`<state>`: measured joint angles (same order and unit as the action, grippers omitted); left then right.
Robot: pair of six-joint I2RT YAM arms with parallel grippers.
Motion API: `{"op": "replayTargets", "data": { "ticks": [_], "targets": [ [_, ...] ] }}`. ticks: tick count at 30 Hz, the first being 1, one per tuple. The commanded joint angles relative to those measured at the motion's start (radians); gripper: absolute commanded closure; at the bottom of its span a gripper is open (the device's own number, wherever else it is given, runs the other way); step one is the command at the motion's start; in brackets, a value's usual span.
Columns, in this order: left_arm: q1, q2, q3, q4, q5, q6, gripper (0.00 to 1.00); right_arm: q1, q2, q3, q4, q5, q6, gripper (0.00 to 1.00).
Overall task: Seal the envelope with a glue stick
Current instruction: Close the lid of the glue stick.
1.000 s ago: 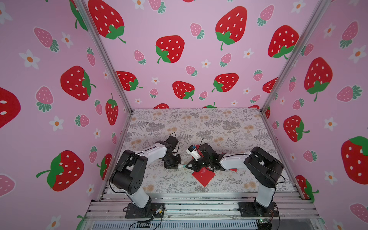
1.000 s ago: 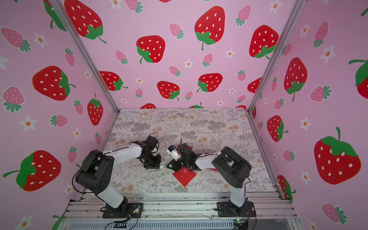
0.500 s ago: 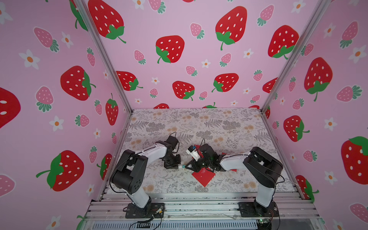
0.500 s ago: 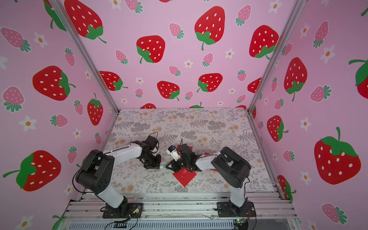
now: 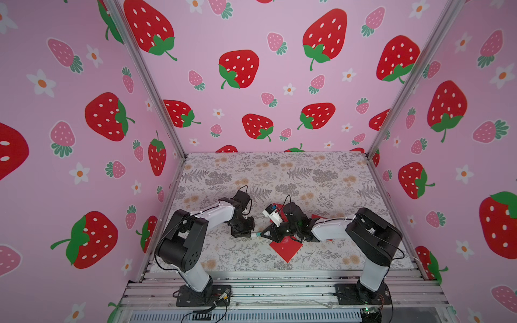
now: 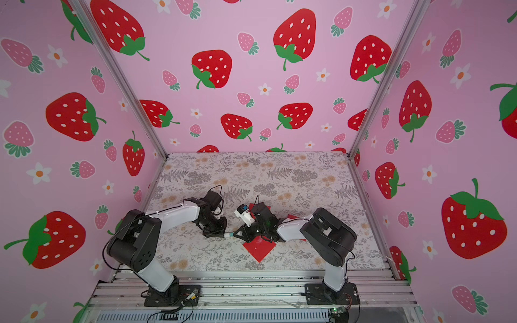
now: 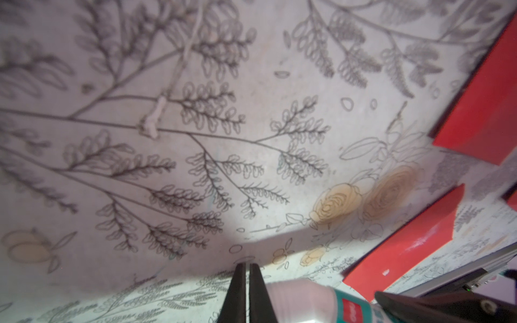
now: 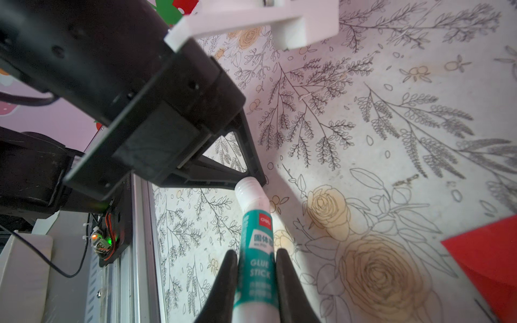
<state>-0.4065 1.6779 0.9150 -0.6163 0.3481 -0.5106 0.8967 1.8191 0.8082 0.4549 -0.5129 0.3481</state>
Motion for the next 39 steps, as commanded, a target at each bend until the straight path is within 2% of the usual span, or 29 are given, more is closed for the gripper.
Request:
{"op": "replayTargets", "data": {
  "ticks": [1, 14, 17, 25, 30, 39],
  "targets": [
    [-0.006, 0.052, -0.004, 0.031, 0.019, -0.006, 0.93, 0.010, -0.026, 0.002, 0.041, -0.044, -0.003, 1.00],
    [-0.007, 0.055, -0.010, 0.042, 0.033, -0.012, 0.93, 0.010, -0.051, -0.016, 0.108, -0.049, 0.017, 1.00],
    [-0.008, 0.050, -0.009, 0.028, 0.013, -0.009, 0.93, 0.010, -0.057, -0.007, 0.072, -0.034, 0.013, 1.00],
    [0.001, -0.017, 0.021, -0.061, -0.155, 0.004, 0.88, 0.010, -0.136, 0.050, -0.243, 0.059, -0.065, 1.00],
    [0.018, -0.033, 0.027, -0.070, -0.166, 0.010, 0.87, 0.010, -0.185, 0.096, -0.443, 0.122, -0.113, 1.00],
    [0.030, -0.042, 0.035, -0.076, -0.160, 0.022, 0.87, 0.010, -0.195, 0.288, -0.906, 0.293, -0.209, 1.00]
  ]
}}
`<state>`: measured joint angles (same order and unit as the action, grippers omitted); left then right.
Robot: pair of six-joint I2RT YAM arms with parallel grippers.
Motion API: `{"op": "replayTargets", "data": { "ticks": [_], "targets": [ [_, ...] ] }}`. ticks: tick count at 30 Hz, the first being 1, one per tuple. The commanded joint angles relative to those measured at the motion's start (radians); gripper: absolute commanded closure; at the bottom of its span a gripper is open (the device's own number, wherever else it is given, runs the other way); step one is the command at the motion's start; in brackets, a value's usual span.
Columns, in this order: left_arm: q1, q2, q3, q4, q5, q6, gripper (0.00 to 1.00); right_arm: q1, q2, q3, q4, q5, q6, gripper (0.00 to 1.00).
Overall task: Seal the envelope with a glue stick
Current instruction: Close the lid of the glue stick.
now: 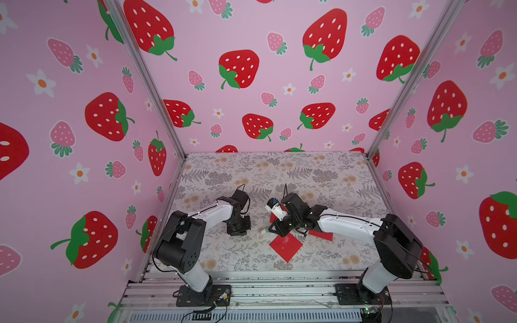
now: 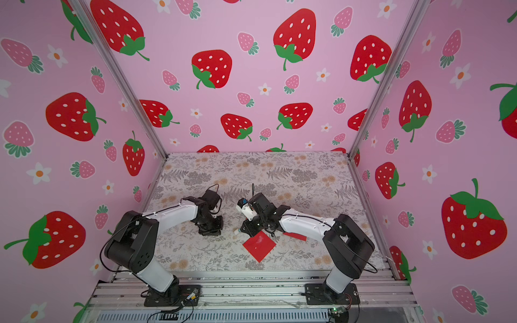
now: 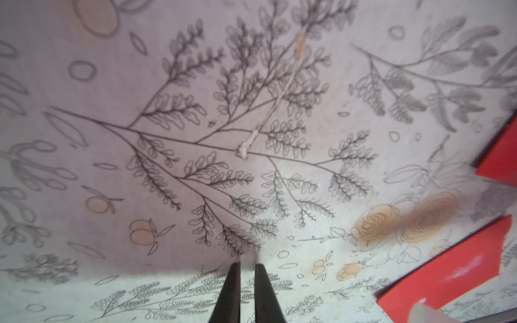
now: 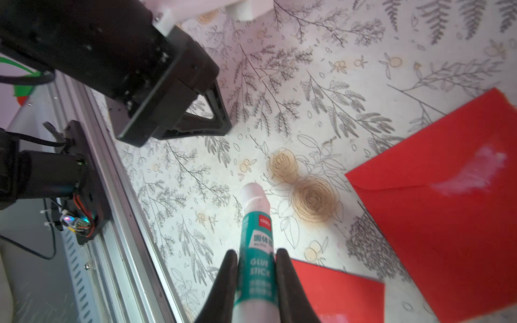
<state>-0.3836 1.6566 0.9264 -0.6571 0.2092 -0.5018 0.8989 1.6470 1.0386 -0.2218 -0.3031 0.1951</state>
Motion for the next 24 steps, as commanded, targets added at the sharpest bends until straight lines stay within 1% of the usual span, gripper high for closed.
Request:
{"op": "replayTargets", "data": {
  "ticks": [1, 6, 9, 12, 18, 24],
  "targets": [
    [0.009, -0.024, 0.022, -0.034, -0.022, 0.014, 0.87, 0.008, -0.017, 0.089, -0.285, 0.106, -0.072, 1.00],
    [0.026, -0.032, 0.016, -0.037, -0.022, 0.023, 0.87, 0.008, 0.048, 0.227, -0.512, 0.233, -0.133, 1.00],
    [0.031, -0.039, 0.008, -0.037, -0.022, 0.026, 0.87, 0.008, 0.091, 0.297, -0.588, 0.301, -0.165, 1.00],
    [0.035, -0.042, 0.000, -0.035, -0.021, 0.028, 0.87, 0.008, 0.139, 0.356, -0.634, 0.333, -0.190, 1.00],
    [0.041, -0.056, -0.020, -0.030, -0.019, 0.028, 0.87, 0.010, 0.222, 0.430, -0.653, 0.336, -0.209, 1.00],
    [0.046, -0.063, -0.032, -0.024, -0.016, 0.029, 0.87, 0.020, 0.272, 0.463, -0.660, 0.314, -0.209, 1.00]
  ]
}}
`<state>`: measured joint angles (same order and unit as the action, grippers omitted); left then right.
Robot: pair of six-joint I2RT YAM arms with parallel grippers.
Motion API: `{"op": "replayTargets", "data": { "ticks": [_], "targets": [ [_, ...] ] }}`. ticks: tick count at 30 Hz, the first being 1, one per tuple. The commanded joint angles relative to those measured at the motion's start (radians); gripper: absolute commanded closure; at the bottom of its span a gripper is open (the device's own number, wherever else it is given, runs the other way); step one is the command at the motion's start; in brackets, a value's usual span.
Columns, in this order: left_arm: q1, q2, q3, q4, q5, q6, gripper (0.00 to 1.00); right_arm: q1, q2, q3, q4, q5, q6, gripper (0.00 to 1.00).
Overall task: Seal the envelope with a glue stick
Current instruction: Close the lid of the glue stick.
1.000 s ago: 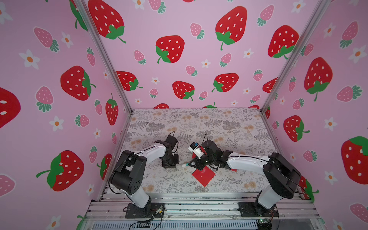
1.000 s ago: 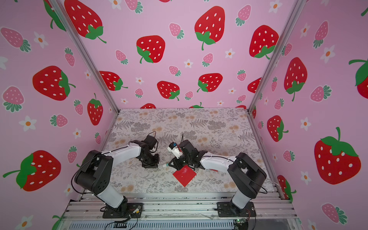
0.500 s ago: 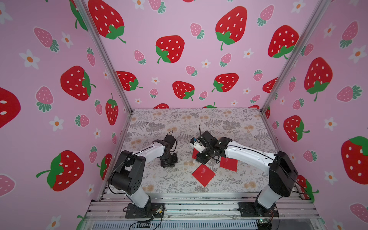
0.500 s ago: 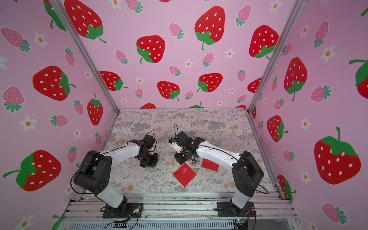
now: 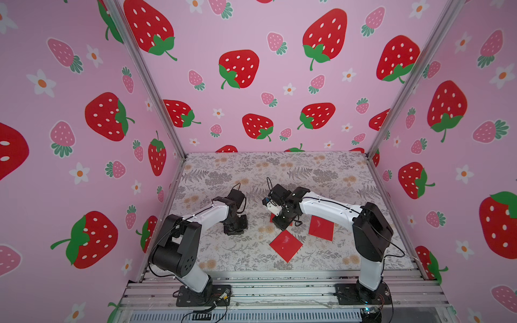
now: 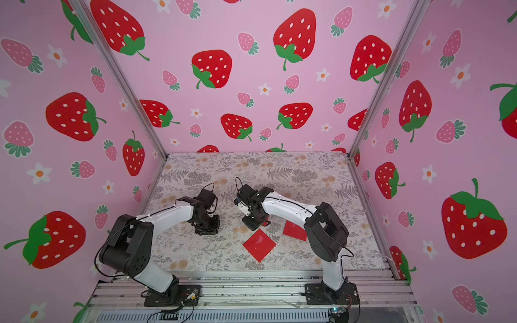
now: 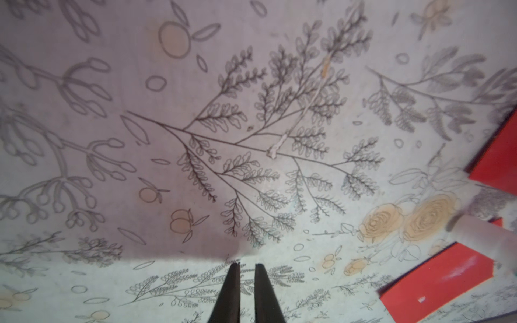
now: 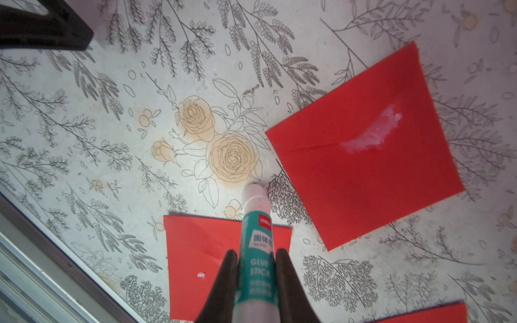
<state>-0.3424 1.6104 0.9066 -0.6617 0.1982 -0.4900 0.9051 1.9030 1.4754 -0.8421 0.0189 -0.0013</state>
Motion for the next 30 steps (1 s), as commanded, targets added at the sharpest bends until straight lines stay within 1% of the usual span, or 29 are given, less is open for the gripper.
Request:
{"op": "replayTargets", "data": {
  "ticks": [1, 6, 10, 19, 25, 30],
  "targets": [
    [0.007, -0.016, -0.013, -0.020, -0.005, 0.018, 0.87, 0.018, 0.023, 0.030, -0.040, -0.011, -0.012, 1.00],
    [0.006, -0.009, -0.010, -0.017, -0.002, 0.021, 0.87, 0.033, 0.050, 0.045, -0.036, -0.030, -0.001, 1.00],
    [0.009, -0.006, -0.009, -0.017, 0.001, 0.022, 0.87, 0.043, 0.081, 0.069, -0.067, -0.016, -0.003, 1.00],
    [0.009, -0.008, -0.006, -0.026, -0.009, 0.021, 0.87, 0.083, 0.185, 0.156, -0.198, 0.158, -0.030, 1.00],
    [0.009, -0.016, -0.004, -0.034, -0.025, 0.018, 0.87, 0.105, 0.236, 0.195, -0.243, 0.216, -0.041, 1.00],
    [0.009, -0.018, -0.006, -0.036, -0.025, 0.017, 0.87, 0.107, 0.259, 0.199, -0.246, 0.215, -0.058, 1.00]
  ]
}}
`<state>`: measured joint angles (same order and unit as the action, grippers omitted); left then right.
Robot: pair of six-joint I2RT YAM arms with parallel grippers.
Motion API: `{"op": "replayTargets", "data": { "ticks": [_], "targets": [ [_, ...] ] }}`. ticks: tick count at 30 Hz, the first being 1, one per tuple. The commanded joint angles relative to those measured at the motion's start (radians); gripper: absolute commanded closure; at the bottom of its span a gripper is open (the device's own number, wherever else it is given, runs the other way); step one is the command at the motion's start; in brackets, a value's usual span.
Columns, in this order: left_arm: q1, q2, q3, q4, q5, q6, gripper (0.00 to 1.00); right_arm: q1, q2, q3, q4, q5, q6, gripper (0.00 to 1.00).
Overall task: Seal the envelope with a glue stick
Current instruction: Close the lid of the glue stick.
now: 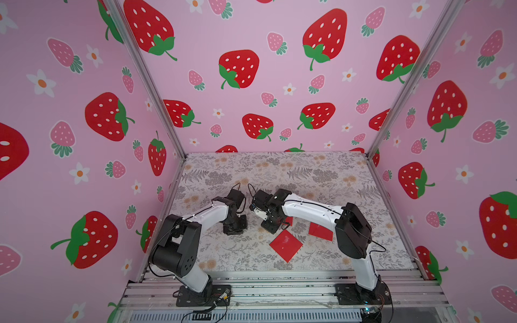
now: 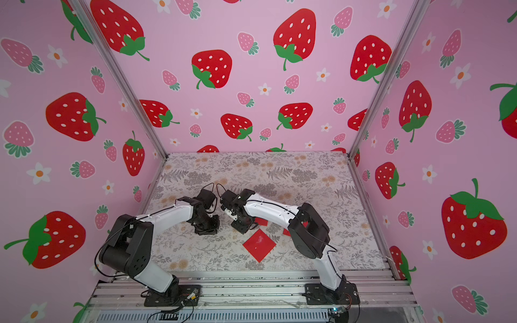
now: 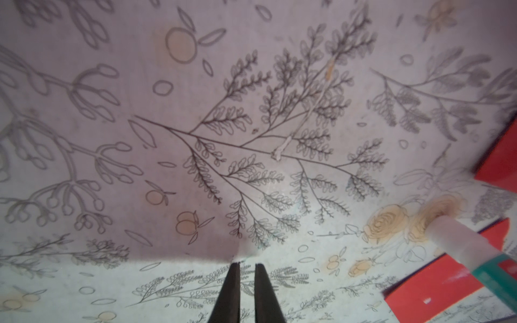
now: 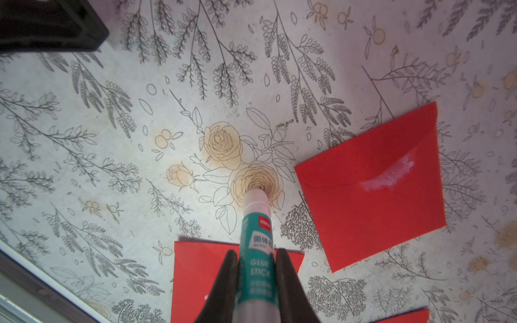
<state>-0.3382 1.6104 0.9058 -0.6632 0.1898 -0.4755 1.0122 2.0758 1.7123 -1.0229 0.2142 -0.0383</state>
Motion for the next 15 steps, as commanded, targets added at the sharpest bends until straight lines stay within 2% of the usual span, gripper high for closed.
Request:
{"op": "replayTargets", "data": {
  "ticks": [1, 15],
  "targets": [
    [0.005, -0.019, -0.004, -0.036, -0.019, 0.003, 0.87, 0.000, 0.095, -0.038, -0.065, 0.019, -0.023, 1.00],
    [0.005, -0.040, -0.009, -0.046, -0.032, -0.003, 0.87, -0.001, 0.122, -0.068, -0.033, -0.032, -0.017, 1.00]
  ]
}}
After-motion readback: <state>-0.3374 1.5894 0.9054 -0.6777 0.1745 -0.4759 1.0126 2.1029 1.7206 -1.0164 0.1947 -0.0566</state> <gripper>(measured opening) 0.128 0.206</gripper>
